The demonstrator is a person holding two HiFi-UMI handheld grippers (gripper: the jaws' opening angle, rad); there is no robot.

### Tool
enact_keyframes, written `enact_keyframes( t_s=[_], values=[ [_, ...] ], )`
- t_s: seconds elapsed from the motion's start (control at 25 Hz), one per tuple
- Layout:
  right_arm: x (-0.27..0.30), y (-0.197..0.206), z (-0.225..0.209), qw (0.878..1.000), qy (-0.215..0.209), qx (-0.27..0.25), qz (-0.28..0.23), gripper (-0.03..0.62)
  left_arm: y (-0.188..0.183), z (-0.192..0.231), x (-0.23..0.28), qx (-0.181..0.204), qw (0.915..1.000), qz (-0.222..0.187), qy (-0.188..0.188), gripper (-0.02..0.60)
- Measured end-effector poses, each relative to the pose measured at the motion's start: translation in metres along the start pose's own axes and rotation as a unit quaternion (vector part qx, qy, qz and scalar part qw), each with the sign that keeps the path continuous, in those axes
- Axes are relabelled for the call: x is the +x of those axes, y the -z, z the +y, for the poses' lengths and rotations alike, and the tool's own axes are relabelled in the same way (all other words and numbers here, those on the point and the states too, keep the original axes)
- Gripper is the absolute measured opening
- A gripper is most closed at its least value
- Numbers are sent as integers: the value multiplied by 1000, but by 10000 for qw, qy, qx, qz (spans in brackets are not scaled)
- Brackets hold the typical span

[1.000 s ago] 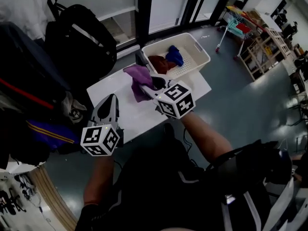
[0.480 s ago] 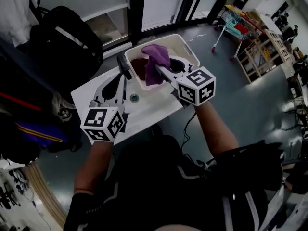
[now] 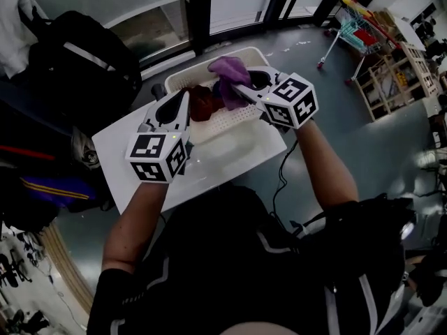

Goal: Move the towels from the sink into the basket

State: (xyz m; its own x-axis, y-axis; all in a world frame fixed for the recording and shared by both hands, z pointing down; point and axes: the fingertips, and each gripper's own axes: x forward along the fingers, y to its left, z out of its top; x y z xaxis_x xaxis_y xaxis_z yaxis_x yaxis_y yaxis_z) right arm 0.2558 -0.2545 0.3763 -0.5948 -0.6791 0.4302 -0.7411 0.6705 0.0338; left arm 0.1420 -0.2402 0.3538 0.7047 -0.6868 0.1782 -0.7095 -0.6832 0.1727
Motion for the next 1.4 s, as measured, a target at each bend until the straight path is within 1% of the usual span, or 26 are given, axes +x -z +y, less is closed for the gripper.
enact_keyframes(
  t_s=[0.08, 0.16, 0.32, 0.4, 0.48, 0.64, 0.76, 0.92, 1.04, 1.2, 1.4],
  values=[
    [14, 18, -4, 9985, -430, -214, 250, 106, 8, 7, 17, -103, 9997, 107, -184, 8],
    [28, 40, -6, 9942, -857, -404, 514, 107, 19, 9, 30, -147, 9990, 280, -301, 8],
    [53, 78, -1, 9773, -1749, -712, 964, 107, 42, 15, 50, -199, 9968, 587, -504, 8],
    [64, 93, 2, 9664, -2128, -885, 1135, 106, 53, 21, 59, -218, 9954, 712, -608, 8],
    [72, 108, 6, 9529, -2505, -1083, 1321, 106, 63, 25, 66, -250, 9936, 808, -753, 8],
    [82, 139, 11, 9200, -3062, -1683, 1774, 106, 73, 29, 79, -353, 9908, 823, -1020, 8],
    [90, 167, 15, 8943, -3362, -2094, 2083, 106, 85, 32, 87, -378, 9882, 921, -1167, 8],
    [103, 197, 18, 8665, -3700, -2258, 2476, 106, 99, 43, 92, -393, 9851, 1092, -1267, 8],
    [108, 217, 16, 8483, -3808, -2369, 2817, 106, 105, 47, 95, -491, 9828, 1178, -1336, 8],
    [112, 235, 16, 8333, -3936, -2441, 3018, 106, 108, 48, 98, -506, 9817, 1245, -1350, 8],
    [117, 249, 15, 8252, -3934, -2587, 3120, 106, 111, 48, 96, -516, 9810, 1298, -1344, 8]
  ],
)
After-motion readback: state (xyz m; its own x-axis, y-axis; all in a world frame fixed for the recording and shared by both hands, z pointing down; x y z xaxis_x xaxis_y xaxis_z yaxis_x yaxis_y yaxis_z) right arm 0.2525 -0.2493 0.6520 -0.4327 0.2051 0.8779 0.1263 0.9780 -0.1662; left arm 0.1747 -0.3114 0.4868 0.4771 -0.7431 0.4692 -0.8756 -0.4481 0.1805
